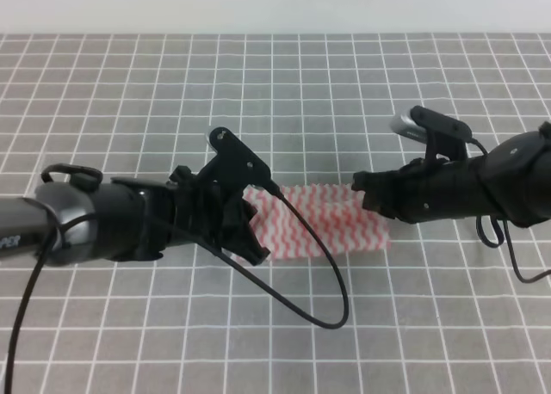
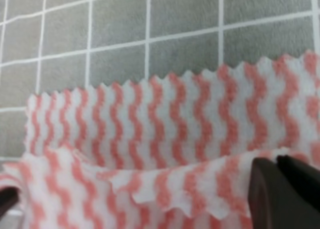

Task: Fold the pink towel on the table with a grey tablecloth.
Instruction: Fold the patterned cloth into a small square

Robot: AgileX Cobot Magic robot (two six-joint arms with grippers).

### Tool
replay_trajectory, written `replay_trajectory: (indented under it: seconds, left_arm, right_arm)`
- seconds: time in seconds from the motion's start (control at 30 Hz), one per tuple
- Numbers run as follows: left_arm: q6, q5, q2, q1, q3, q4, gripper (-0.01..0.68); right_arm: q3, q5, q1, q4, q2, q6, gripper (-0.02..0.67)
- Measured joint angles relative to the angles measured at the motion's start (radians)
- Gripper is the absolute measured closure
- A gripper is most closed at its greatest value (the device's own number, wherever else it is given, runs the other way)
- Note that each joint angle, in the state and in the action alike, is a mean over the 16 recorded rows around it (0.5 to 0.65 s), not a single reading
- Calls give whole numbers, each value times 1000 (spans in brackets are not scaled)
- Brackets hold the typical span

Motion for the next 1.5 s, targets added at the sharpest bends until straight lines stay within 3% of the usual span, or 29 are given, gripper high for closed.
replay_trajectory:
  seconds: [1.17, 1.33, 1.5]
  left_arm:
    - [4, -6, 71, 6, -55, 10, 672]
    - [8, 2, 74, 6, -57, 13, 626]
    - [3, -10, 69, 6, -62, 8, 538]
  right_arm:
    - [-55, 20, -16, -12, 74, 0, 663]
    - [-55, 15, -17, -11, 75, 0, 663]
    - [-55, 13, -17, -11, 74, 0, 663]
